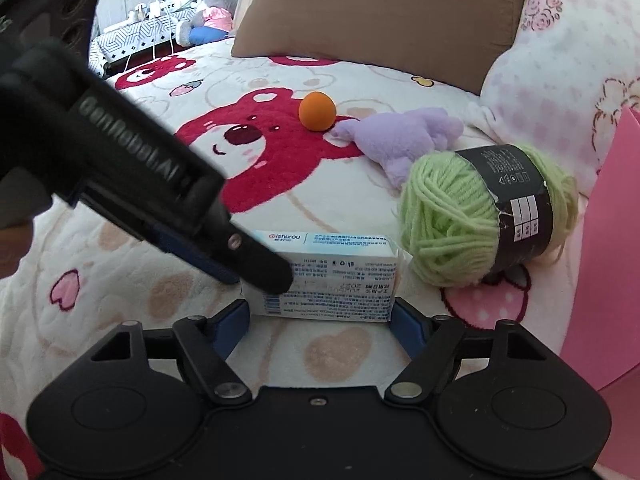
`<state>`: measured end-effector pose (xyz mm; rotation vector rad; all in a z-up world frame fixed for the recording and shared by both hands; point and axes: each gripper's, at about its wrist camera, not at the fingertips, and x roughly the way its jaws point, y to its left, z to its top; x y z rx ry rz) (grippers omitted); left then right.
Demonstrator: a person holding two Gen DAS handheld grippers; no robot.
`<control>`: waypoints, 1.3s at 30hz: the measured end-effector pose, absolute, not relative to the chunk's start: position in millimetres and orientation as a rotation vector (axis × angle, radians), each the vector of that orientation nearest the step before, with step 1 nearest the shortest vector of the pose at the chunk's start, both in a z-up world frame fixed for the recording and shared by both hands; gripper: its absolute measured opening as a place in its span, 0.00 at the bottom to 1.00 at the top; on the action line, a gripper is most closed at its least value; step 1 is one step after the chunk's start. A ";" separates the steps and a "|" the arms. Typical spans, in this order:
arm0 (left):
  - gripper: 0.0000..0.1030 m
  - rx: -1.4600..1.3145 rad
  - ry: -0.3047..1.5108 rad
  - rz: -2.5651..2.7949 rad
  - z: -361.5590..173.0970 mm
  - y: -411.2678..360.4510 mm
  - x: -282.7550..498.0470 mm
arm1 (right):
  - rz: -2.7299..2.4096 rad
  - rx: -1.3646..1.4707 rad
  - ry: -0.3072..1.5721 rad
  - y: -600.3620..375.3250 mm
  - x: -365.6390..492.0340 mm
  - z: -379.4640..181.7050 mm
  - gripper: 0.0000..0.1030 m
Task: Organize objects
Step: 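Close the left gripper on the white medicine box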
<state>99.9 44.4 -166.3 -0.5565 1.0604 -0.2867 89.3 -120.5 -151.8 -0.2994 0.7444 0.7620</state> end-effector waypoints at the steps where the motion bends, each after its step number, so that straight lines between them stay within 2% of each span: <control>1: 0.39 -0.538 1.053 -0.285 -165.5 42.7 100.2 | 0.764 -0.294 0.747 -120.5 89.5 -151.4 0.78; 8: 0.39 -0.496 1.057 -0.296 -157.1 33.6 99.3 | 0.788 -0.255 0.792 -121.3 88.8 -143.2 0.78; 13: 0.41 -0.694 1.151 -0.269 -166.8 48.0 100.8 | 0.823 -0.116 0.912 -136.1 90.1 -130.8 0.83; 15: 0.41 -0.653 1.144 -0.252 -166.5 46.6 101.0 | 0.844 -0.071 0.931 -143.1 89.8 -129.8 0.83; 20: 0.42 -0.617 1.134 -0.225 -165.3 47.5 100.6 | 0.800 -0.126 0.907 -141.4 89.7 -135.5 0.83; 23: 0.38 -0.566 1.131 -0.222 -164.3 44.9 100.8 | 0.810 -0.137 0.880 -139.3 88.0 -135.8 0.83; 26: 0.33 -0.497 1.133 -0.212 -163.2 39.3 99.0 | 0.826 -0.157 0.875 -133.9 87.4 -138.9 0.74; 30: 0.31 -0.502 1.138 -0.217 -163.6 37.7 98.6 | 0.798 -0.193 0.860 -129.5 88.3 -143.5 0.68; 35: 0.31 -0.604 1.139 -0.206 -173.8 44.5 96.0 | 0.784 -0.222 0.850 -125.1 85.7 -148.0 0.69; 39: 0.31 -0.570 1.118 -0.200 -172.3 38.6 93.4 | 0.775 -0.270 0.821 -121.3 78.3 -149.9 0.71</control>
